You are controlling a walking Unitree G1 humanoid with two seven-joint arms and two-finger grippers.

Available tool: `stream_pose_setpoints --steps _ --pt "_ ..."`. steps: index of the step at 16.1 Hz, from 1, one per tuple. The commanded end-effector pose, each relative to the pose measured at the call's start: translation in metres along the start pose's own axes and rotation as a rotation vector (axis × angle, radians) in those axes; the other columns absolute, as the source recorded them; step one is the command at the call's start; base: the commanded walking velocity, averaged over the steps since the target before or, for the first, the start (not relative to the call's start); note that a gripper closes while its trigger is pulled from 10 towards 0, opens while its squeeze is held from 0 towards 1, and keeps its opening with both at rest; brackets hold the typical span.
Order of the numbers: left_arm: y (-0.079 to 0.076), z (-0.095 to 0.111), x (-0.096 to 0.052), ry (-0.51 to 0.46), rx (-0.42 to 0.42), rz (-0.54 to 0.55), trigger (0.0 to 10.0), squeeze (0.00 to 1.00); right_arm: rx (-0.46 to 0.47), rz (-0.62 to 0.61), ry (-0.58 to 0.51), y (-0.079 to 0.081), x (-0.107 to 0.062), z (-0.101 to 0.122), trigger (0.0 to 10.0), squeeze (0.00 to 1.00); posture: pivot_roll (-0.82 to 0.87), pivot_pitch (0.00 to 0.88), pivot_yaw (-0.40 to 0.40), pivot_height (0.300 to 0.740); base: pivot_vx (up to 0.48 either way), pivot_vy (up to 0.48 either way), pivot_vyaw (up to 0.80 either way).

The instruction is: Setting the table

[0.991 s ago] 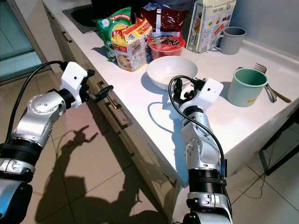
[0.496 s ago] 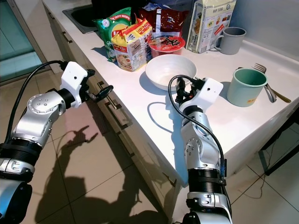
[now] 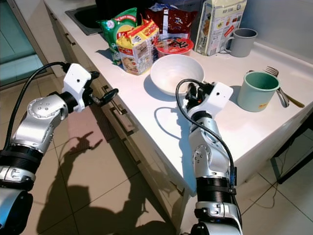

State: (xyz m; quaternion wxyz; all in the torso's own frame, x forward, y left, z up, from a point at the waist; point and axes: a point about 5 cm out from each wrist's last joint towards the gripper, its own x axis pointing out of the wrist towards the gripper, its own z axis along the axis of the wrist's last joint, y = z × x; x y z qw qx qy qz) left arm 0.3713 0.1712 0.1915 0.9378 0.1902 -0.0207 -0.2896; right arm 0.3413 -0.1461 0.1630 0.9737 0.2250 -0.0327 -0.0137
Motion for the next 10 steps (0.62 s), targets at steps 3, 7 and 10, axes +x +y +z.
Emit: stream_pose_setpoints --steps 3,7,10 --pt "0.0037 0.0026 -0.0033 0.007 0.034 -0.001 10.0 0.00 0.003 -0.005 0.019 0.0029 -0.0004 -0.0027 0.0 0.00 0.02 0.000 0.117 0.740 0.000 0.000 0.00" --pt "0.0044 0.0035 -0.0029 0.007 0.043 -0.006 10.0 0.00 0.012 -0.021 0.020 0.0021 -0.0008 -0.0040 0.0 0.00 0.02 0.000 0.119 0.740 0.000 0.000 0.00" --pt "0.0050 0.0041 -0.0028 0.005 0.047 -0.007 10.0 0.00 0.015 -0.028 0.021 0.0014 -0.0014 -0.0047 0.0 0.00 0.02 0.000 0.120 0.740 0.000 0.000 0.00"
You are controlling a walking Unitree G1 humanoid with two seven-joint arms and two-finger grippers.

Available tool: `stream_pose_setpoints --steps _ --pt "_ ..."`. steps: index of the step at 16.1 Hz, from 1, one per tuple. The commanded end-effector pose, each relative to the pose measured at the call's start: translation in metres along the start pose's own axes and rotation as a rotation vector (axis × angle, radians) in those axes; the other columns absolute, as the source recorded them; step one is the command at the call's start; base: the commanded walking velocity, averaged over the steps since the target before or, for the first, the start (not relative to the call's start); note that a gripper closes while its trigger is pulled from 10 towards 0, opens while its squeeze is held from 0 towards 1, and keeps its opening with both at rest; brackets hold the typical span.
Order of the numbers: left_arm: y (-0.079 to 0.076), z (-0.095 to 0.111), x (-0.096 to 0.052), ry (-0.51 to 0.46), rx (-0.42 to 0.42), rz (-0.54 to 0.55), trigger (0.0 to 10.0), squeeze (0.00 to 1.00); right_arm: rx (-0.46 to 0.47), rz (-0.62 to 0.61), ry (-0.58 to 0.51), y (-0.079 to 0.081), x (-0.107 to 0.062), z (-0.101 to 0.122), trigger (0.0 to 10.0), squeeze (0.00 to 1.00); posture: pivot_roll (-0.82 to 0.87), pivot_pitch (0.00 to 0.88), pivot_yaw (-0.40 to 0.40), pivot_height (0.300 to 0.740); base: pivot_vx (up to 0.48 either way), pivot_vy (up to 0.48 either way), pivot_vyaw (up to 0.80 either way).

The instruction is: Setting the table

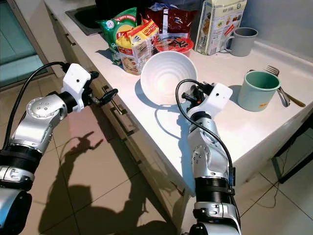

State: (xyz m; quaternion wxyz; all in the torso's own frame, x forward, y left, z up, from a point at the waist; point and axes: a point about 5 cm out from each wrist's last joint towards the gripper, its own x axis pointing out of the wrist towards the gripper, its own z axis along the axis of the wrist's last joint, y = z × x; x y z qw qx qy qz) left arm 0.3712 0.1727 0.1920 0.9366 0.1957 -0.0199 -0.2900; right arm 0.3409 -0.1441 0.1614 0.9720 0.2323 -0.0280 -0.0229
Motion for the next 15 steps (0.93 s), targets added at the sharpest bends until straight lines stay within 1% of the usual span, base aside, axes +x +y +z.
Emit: stream_pose_setpoints --steps 1,7,9,12,15 --pt "0.004 0.004 -0.002 0.000 0.037 -0.004 10.0 0.00 0.002 -0.007 0.015 0.001 -0.001 -0.003 0.0 0.00 0.02 0.000 0.121 0.740 0.000 0.000 0.00" --pt "0.004 0.003 -0.001 0.010 0.032 0.009 10.0 0.00 -0.002 -0.017 0.002 -0.001 -0.002 0.000 0.0 0.00 0.02 0.000 0.125 0.740 0.000 0.000 0.00" --pt "0.005 0.003 -0.001 0.013 0.034 0.010 10.0 0.00 -0.028 0.010 -0.056 0.006 -0.002 0.015 0.0 0.00 0.02 0.000 0.125 0.740 0.000 0.000 0.00" --pt "0.004 0.003 0.000 0.010 0.031 0.009 10.0 0.00 -0.059 0.029 -0.110 0.013 -0.003 0.028 0.0 0.00 0.01 0.000 0.124 0.740 0.000 0.000 0.00" --pt "0.002 0.003 0.000 0.011 0.037 0.003 10.0 0.00 -0.051 0.036 -0.123 0.016 -0.004 0.033 0.0 0.00 0.02 0.000 0.124 0.740 0.000 0.000 0.00"
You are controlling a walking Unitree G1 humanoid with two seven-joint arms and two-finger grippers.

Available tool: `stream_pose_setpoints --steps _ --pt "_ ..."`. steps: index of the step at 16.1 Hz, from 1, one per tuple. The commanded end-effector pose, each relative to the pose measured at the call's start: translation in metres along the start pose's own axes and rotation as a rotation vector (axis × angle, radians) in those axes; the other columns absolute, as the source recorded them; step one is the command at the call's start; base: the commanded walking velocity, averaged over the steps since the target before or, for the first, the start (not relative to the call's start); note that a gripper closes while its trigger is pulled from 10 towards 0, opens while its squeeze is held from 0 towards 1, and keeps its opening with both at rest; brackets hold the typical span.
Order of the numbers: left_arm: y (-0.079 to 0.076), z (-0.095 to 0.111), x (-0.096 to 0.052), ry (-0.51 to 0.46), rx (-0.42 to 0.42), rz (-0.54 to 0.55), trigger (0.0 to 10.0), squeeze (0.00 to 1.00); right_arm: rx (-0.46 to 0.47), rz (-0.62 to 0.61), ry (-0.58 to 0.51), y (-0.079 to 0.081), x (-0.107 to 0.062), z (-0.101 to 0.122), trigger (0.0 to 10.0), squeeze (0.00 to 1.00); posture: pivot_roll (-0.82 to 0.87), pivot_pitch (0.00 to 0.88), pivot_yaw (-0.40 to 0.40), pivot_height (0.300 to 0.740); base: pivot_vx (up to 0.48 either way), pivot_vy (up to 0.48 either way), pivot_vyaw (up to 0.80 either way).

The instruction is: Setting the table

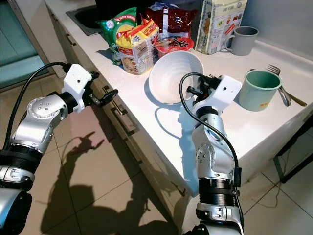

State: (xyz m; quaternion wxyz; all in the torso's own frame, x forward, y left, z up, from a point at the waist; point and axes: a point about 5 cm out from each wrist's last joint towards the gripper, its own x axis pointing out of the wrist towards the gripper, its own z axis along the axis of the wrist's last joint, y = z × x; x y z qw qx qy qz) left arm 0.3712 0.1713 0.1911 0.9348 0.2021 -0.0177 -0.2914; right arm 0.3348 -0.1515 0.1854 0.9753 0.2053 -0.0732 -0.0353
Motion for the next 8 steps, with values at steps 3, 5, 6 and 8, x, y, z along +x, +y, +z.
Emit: stream_pose_setpoints --steps 3,5,6,8 --pt "0.006 0.004 -0.001 0.005 0.028 0.017 10.0 0.00 0.010 0.040 -0.032 0.014 0.001 0.011 0.0 0.00 0.02 0.000 0.123 0.740 0.000 0.000 0.00" --pt "0.006 0.004 -0.001 0.004 0.028 0.020 10.0 0.00 0.013 0.046 -0.039 0.016 0.001 0.014 0.0 0.00 0.02 0.000 0.122 0.740 0.000 0.000 0.00" --pt "0.007 0.004 -0.001 0.004 0.028 0.022 10.0 0.00 0.016 0.052 -0.045 0.017 0.001 0.016 0.0 0.00 0.02 0.000 0.121 0.740 0.000 0.000 0.00" --pt "0.007 0.004 -0.001 0.004 0.022 0.026 10.0 0.00 0.019 0.062 -0.055 0.019 0.002 0.020 0.0 0.00 0.02 0.000 0.120 0.740 0.000 0.000 0.00"
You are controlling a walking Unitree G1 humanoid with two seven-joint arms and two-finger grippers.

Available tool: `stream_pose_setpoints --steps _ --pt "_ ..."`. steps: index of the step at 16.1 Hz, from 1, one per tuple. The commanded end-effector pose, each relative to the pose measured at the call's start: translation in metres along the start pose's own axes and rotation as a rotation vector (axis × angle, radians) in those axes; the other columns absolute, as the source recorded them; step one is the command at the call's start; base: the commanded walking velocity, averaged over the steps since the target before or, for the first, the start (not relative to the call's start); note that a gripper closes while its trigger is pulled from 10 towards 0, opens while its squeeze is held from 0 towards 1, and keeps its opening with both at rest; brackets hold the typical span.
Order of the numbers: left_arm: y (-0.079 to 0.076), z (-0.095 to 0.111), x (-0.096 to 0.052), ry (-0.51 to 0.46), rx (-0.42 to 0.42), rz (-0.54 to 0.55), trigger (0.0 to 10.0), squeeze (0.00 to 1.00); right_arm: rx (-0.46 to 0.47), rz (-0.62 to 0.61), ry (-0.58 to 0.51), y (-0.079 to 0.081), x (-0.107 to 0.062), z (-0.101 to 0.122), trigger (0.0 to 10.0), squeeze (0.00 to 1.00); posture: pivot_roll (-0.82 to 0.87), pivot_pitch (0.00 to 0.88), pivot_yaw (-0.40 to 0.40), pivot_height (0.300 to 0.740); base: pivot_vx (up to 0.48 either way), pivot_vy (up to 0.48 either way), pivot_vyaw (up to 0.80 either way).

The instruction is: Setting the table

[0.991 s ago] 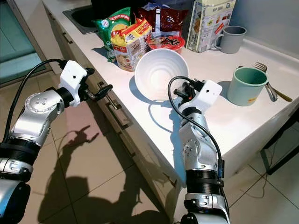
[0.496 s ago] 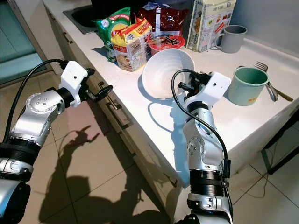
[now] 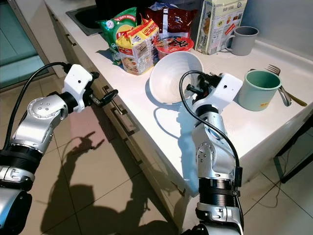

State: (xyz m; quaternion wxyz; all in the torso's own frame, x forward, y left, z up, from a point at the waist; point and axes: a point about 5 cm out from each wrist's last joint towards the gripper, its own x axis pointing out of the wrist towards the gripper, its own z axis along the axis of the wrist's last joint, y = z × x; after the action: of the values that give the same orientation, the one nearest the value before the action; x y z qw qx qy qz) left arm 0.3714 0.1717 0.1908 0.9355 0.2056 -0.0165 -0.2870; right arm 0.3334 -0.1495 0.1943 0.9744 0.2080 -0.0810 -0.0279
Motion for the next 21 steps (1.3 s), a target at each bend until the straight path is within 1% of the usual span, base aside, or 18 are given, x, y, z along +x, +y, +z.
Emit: stream_pose_setpoints --steps 1,2,3,4,5,6,7,9,10,11,12,13,14,16,17,18,19,21 --pt "0.006 0.003 0.000 -0.006 -0.051 0.030 10.0 0.00 0.011 0.041 -0.035 0.013 0.003 0.010 0.0 0.00 0.02 0.000 0.119 0.740 0.000 0.000 0.00" --pt "0.005 0.001 0.001 -0.004 -0.128 0.034 10.0 0.00 0.010 0.038 -0.029 0.012 0.002 0.008 0.0 0.00 0.02 0.000 0.119 0.740 0.000 0.000 0.00" --pt "0.005 0.000 0.001 -0.002 -0.153 0.034 10.0 0.00 0.010 0.038 -0.027 0.012 0.002 0.008 0.0 0.00 0.02 0.000 0.119 0.740 0.000 0.000 0.00" --pt "0.004 -0.003 0.004 0.001 -0.284 0.046 10.0 0.00 0.010 0.038 -0.024 0.012 0.001 0.007 0.0 0.00 0.02 0.000 0.121 0.740 0.000 0.000 0.00" --pt "0.004 -0.003 0.005 0.000 -0.339 0.049 10.0 0.00 0.010 0.037 -0.021 0.012 0.001 0.007 0.0 0.00 0.02 0.000 0.121 0.740 0.000 0.000 0.00" --pt "0.001 -0.007 0.009 0.009 -0.475 0.050 10.0 0.00 0.010 0.038 -0.017 0.013 0.001 0.005 0.0 0.00 0.02 0.000 0.120 0.740 0.000 0.000 0.00" --pt "-0.001 -0.008 0.011 0.016 -0.541 0.046 10.0 0.00 0.010 0.040 -0.014 0.013 0.001 0.005 0.0 0.00 0.02 0.000 0.121 0.740 0.000 0.000 0.00" --pt "-0.011 -0.016 0.018 0.048 -0.706 0.037 10.0 0.00 0.011 0.046 -0.008 0.015 0.001 0.003 0.0 0.00 0.02 0.000 0.121 0.740 0.000 0.000 0.00" --pt "-0.021 -0.018 0.023 0.064 -0.800 0.007 10.0 0.00 0.012 0.051 -0.005 0.016 0.000 0.002 0.0 0.00 0.02 0.000 0.121 0.740 0.000 0.000 0.00" --pt "-0.024 -0.018 0.025 0.068 -0.830 -0.004 10.0 0.00 0.013 0.052 -0.004 0.016 0.000 0.002 0.0 0.00 0.01 0.000 0.122 0.740 0.000 0.000 0.00" --pt "-0.030 -0.017 0.028 0.080 -0.883 -0.030 10.0 0.00 0.014 0.052 -0.002 0.016 0.000 0.001 0.0 0.00 0.01 0.000 0.122 0.740 0.000 0.000 0.00" --pt "-0.039 -0.015 0.032 0.093 -0.969 -0.080 10.0 0.00 0.015 0.053 0.003 0.016 0.000 0.000 0.0 0.00 0.01 0.000 0.124 0.740 0.000 0.000 0.00" --pt "-0.041 -0.012 0.033 0.088 -0.993 -0.095 10.0 0.00 0.015 0.053 0.005 0.016 0.000 -0.001 0.0 0.00 0.01 0.000 0.124 0.740 0.000 0.000 0.00" --pt "-0.044 0.004 0.037 0.033 -1.019 -0.149 10.0 0.00 0.014 0.051 0.009 0.015 -0.001 -0.002 0.0 0.00 0.01 0.000 0.126 0.740 0.000 0.000 0.00" --pt "-0.038 0.016 0.037 -0.026 -0.984 -0.149 10.0 0.00 0.012 0.049 0.012 0.014 -0.001 -0.004 0.0 0.00 0.01 0.000 0.127 0.740 0.000 0.000 0.00" --pt "-0.028 0.028 0.035 -0.075 -0.917 -0.128 10.0 0.00 0.010 0.046 0.015 0.014 -0.002 -0.006 0.0 0.00 0.01 0.000 0.127 0.740 0.000 0.000 0.00" --pt "-0.025 0.031 0.034 -0.085 -0.888 -0.119 10.0 0.00 0.009 0.046 0.017 0.013 -0.002 -0.006 0.0 0.00 0.01 0.000 0.128 0.740 0.000 0.000 0.00" --pt "-0.010 0.047 0.029 -0.128 -0.820 -0.099 10.0 0.00 0.008 0.044 0.023 0.012 -0.003 -0.009 0.0 0.00 0.01 0.000 0.127 0.740 0.000 0.000 0.00"
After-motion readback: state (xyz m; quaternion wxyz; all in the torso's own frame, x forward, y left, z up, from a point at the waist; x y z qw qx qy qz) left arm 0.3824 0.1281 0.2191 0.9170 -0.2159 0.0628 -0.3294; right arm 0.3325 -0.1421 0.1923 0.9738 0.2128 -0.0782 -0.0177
